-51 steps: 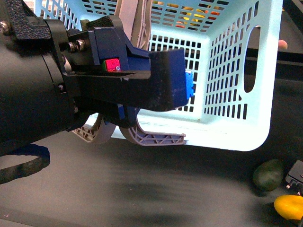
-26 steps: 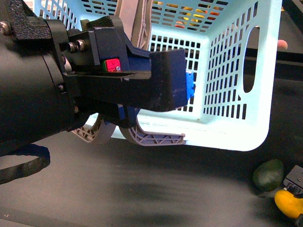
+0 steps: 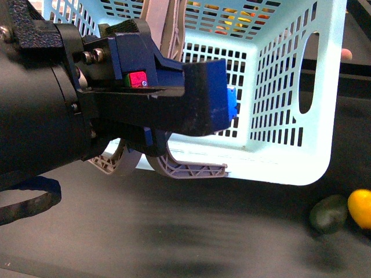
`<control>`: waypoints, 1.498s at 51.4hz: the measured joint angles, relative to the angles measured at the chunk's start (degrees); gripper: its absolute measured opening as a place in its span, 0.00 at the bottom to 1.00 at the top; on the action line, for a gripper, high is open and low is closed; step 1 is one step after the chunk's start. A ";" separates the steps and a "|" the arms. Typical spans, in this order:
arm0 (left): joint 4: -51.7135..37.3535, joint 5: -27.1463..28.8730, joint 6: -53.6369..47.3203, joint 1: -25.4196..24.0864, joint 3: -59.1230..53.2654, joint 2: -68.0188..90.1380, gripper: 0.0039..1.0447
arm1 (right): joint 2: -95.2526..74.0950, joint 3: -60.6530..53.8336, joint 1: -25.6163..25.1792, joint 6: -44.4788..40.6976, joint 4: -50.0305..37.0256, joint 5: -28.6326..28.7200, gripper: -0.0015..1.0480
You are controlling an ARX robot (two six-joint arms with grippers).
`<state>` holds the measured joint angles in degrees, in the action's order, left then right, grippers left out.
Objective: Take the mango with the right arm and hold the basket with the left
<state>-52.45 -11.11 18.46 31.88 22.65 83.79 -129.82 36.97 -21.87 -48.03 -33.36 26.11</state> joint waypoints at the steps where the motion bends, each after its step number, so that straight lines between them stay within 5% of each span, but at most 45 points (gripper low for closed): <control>1: 0.00 0.00 0.00 0.00 0.00 0.00 0.09 | 1.97 -0.79 0.04 1.95 -0.22 0.94 0.55; 24: 0.00 0.02 0.00 0.00 0.00 0.00 0.09 | 40.65 -13.59 3.26 30.23 -4.72 6.16 0.54; 38: 0.00 0.00 0.02 0.00 0.00 0.00 0.09 | 54.82 -12.37 15.28 43.56 -2.62 -0.98 0.54; 56: 0.00 0.02 0.00 0.00 0.00 0.00 0.09 | 50.60 -4.57 34.36 49.29 -4.57 -12.83 0.54; 77: 0.00 0.02 -0.02 0.00 0.00 0.00 0.09 | 36.00 3.21 41.97 50.93 -7.30 -20.24 0.54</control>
<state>-52.45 -11.09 18.44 31.88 22.65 83.79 -93.82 40.18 20.10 2.90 -40.66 5.87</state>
